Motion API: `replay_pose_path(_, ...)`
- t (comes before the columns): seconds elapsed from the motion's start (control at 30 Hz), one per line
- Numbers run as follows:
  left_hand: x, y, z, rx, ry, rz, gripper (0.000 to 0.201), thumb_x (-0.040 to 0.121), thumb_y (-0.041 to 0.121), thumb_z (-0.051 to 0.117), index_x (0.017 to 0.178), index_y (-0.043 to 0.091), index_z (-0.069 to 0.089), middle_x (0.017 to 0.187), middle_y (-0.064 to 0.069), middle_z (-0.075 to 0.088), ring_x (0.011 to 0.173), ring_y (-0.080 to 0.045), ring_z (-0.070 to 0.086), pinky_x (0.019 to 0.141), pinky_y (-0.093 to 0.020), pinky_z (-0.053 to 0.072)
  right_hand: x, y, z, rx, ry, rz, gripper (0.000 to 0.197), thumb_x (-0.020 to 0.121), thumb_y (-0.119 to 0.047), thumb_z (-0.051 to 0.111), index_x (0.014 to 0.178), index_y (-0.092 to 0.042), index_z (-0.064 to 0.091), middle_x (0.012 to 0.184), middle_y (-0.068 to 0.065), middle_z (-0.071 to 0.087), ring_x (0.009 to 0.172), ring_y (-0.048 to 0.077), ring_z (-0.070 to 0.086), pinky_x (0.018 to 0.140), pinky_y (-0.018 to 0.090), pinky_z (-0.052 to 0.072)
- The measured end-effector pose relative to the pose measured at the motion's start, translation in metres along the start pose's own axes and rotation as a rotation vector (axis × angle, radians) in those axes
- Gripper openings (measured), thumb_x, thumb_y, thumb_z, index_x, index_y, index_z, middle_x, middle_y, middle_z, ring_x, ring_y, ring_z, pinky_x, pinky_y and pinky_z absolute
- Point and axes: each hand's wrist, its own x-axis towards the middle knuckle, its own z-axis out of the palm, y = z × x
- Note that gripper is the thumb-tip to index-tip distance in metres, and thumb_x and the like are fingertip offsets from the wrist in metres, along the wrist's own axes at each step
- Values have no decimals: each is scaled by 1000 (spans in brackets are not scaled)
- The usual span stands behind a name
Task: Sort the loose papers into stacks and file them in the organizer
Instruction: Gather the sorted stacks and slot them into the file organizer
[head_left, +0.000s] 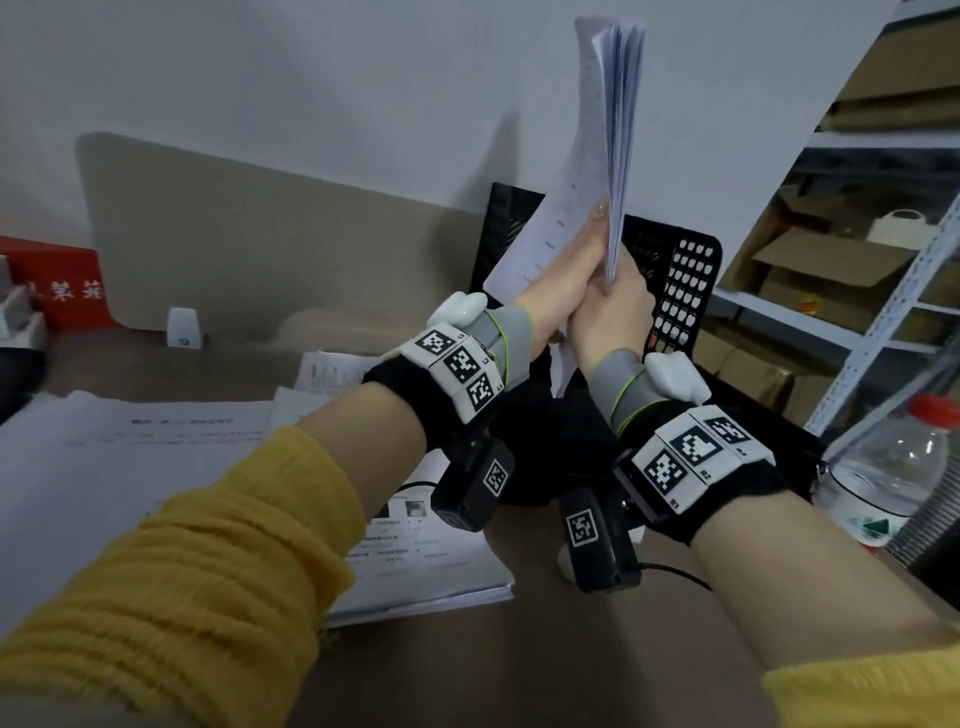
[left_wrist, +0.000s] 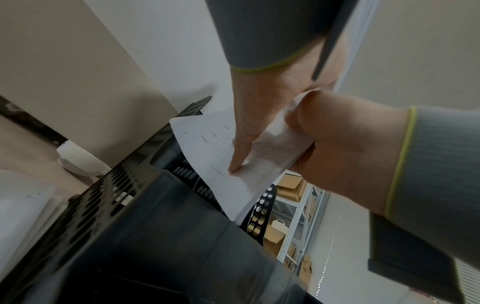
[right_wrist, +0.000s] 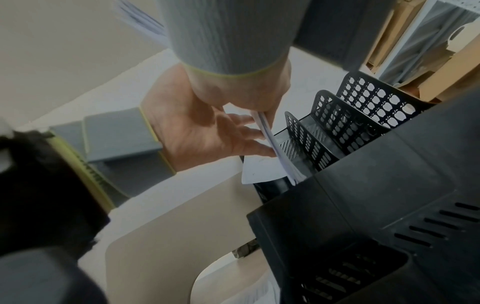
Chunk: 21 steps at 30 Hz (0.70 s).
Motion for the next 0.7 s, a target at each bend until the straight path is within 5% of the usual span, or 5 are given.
replay_pose_path(0.1, -4, 0, 7, -30, -47, 40, 58, 101, 53, 23, 145, 20, 42, 144, 3, 50, 133, -9, 45, 114, -29, 32, 1, 6, -4, 24, 41, 10, 42, 84, -25, 36, 119, -22, 59, 88, 1, 63, 83, 25, 59, 77, 37, 49)
replay_pose_path(0.37, -24, 1, 13, -38, -111, 69, 54, 102, 51, 19, 151, 29, 27, 153, 6, 37, 140, -8, 34, 111, -28, 24, -9, 10, -13, 34, 34, 45, 23, 89, -17, 42, 102, -27, 58, 82, -3, 58, 79, 22, 56, 74, 36, 48)
replay_pose_path(0.47, -34, 2, 9, -53, -93, 86, 53, 102, 50, 20, 153, 32, 20, 156, 8, 30, 144, -6, 27, 114, -31, 19, -16, 6, -14, 84, 30, 47, 32, 90, -15, 43, 117, -19, 61, 85, -3, 60, 81, 20, 57, 72, 30, 44)
replay_pose_path(0.7, -33, 7, -7, -34, -48, 82, 52, 103, 48, 21, 153, 32, 20, 159, 11, 21, 145, -4, 19, 116, -33, 10, -13, -2, 1, 135, -15, 34, 37, 92, -16, 41, 123, -22, 60, 102, 8, 69, 94, 27, 63, 84, 39, 51)
